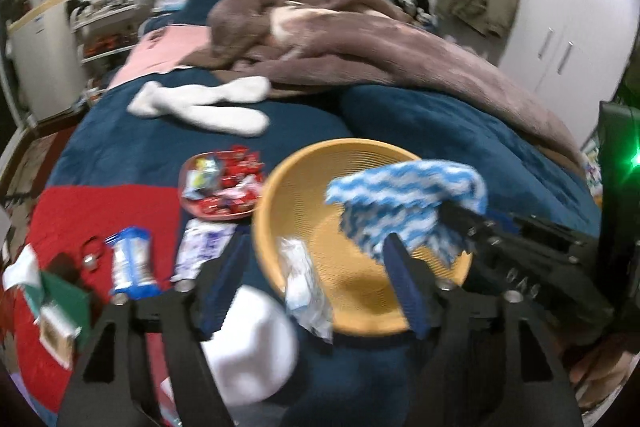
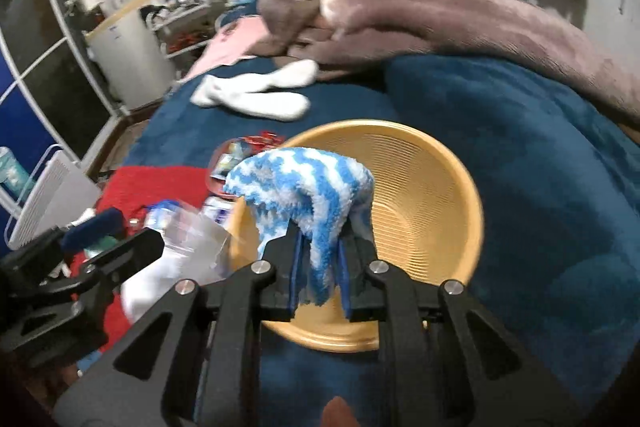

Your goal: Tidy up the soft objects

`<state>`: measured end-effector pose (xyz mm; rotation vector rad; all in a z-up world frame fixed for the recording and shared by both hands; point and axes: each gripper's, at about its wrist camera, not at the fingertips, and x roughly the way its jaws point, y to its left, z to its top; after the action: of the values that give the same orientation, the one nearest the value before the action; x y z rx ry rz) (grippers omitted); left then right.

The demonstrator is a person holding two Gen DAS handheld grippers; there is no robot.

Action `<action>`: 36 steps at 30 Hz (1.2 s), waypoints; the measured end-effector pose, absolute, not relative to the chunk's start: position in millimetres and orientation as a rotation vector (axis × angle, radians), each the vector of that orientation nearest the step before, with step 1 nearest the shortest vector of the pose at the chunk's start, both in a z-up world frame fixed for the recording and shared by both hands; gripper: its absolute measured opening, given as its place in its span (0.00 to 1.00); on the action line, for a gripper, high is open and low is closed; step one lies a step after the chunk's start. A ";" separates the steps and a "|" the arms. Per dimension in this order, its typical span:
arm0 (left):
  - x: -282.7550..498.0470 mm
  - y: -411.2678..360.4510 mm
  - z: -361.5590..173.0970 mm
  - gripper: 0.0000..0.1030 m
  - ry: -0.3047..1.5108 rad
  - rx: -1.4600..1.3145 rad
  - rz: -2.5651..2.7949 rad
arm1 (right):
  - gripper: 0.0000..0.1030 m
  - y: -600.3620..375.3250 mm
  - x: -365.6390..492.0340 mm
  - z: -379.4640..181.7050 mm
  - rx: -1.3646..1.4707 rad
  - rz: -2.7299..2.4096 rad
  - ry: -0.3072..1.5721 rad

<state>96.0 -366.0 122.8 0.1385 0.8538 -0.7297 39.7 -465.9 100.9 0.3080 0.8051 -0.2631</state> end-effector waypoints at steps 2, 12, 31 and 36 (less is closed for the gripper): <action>97.1 -383.4 118.8 0.80 0.853 0.161 -0.740 | 0.83 -476.7 37.6 96.0 0.320 -0.287 0.806; 97.4 -398.7 103.1 0.99 0.914 0.249 -0.725 | 0.92 -513.7 25.4 85.2 0.389 -0.348 0.767; 100.6 -303.2 112.8 0.99 0.864 0.220 -0.596 | 0.98 -449.8 44.8 97.7 0.320 -0.312 0.774; 99.4 -241.9 115.4 0.99 0.839 0.122 -0.527 | 0.98 -407.9 53.0 104.9 0.291 -0.280 0.759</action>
<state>99.4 -241.9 115.4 0.1216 0.8390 -0.5266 53.0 -407.9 104.9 0.2912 0.7588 -0.2799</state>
